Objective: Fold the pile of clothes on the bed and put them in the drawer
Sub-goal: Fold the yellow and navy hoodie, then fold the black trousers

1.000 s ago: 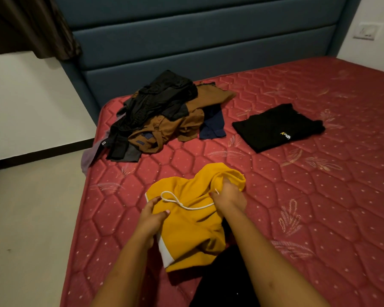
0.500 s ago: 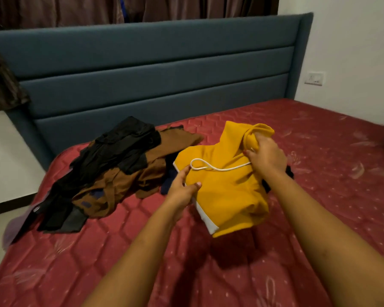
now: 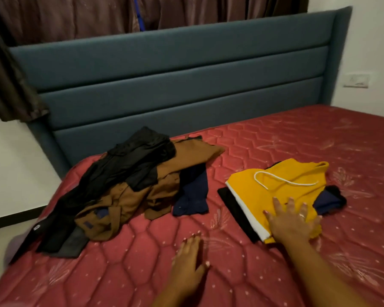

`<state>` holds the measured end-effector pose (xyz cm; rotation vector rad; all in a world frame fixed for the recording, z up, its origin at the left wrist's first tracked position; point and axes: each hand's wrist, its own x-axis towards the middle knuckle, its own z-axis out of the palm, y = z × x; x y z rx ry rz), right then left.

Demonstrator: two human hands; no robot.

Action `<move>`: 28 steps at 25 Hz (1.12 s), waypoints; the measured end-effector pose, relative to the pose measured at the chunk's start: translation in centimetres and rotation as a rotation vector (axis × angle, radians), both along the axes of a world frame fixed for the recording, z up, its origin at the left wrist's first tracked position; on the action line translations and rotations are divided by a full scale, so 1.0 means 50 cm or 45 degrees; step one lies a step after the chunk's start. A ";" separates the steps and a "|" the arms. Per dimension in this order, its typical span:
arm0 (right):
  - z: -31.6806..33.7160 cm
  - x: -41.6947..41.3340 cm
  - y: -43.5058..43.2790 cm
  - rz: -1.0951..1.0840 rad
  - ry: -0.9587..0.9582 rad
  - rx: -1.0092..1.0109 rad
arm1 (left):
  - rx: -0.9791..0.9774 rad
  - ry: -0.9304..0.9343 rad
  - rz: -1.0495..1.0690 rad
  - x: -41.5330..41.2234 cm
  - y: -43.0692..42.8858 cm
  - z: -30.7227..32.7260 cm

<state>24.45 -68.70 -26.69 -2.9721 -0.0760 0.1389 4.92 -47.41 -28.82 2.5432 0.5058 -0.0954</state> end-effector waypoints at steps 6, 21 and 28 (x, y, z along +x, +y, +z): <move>0.121 -0.058 0.150 0.264 -0.089 0.034 | 0.243 -0.085 0.398 -0.104 0.156 0.106; 0.131 -0.244 0.758 0.821 -0.089 -0.187 | 0.248 0.449 0.423 -0.375 0.565 0.009; 0.108 -0.185 0.799 0.781 -0.049 0.439 | 0.216 0.407 0.331 -0.376 0.593 -0.015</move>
